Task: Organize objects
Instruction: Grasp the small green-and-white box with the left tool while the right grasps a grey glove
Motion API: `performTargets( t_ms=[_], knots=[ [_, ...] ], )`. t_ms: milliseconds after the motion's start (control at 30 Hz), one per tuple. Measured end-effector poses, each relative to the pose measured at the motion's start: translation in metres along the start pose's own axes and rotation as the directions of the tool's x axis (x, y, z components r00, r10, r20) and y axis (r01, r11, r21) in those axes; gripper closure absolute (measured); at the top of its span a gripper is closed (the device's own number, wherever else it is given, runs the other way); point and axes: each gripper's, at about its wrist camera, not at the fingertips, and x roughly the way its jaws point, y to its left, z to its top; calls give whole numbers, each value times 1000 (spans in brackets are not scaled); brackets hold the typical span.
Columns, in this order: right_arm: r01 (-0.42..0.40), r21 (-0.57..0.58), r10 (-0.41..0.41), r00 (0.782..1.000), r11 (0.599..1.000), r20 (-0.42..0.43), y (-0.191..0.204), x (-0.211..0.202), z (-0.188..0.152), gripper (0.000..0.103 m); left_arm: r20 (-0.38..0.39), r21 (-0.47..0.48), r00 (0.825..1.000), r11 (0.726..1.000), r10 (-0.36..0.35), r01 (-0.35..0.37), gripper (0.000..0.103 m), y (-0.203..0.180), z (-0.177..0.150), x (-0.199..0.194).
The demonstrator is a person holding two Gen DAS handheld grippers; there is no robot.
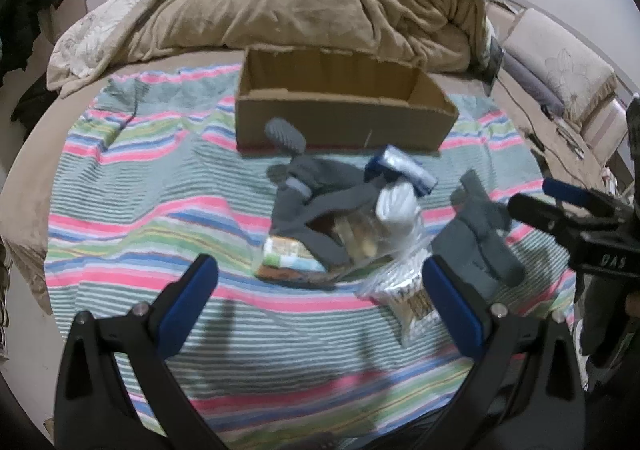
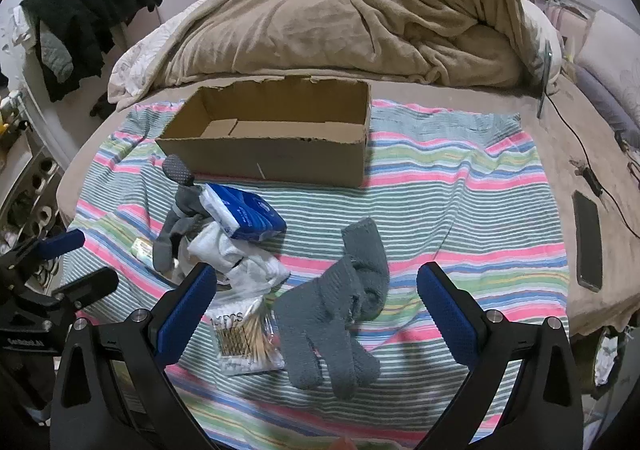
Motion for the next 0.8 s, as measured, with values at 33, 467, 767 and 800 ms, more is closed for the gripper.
performTargets(
  t_ms=[33,467,767,800],
  knots=[
    [1,2,-1,1000,1000,-5,-1,2,-1,1,-10,2,1000,1000,2,-2,1,0,-1,5],
    [29,28,-26,996,999,-87,-21,39,-13,1,-87,29,995,998,56,-54,2,6,-14,52],
    [33,36,-29,992,999,-123,-29,58,-16,1,-112,81,987,991,117,-109,13,8,-15,78],
    [33,40,-28,991,999,-128,-31,60,-16,4,-113,85,986,990,120,-110,14,8,-16,79]
  ],
)
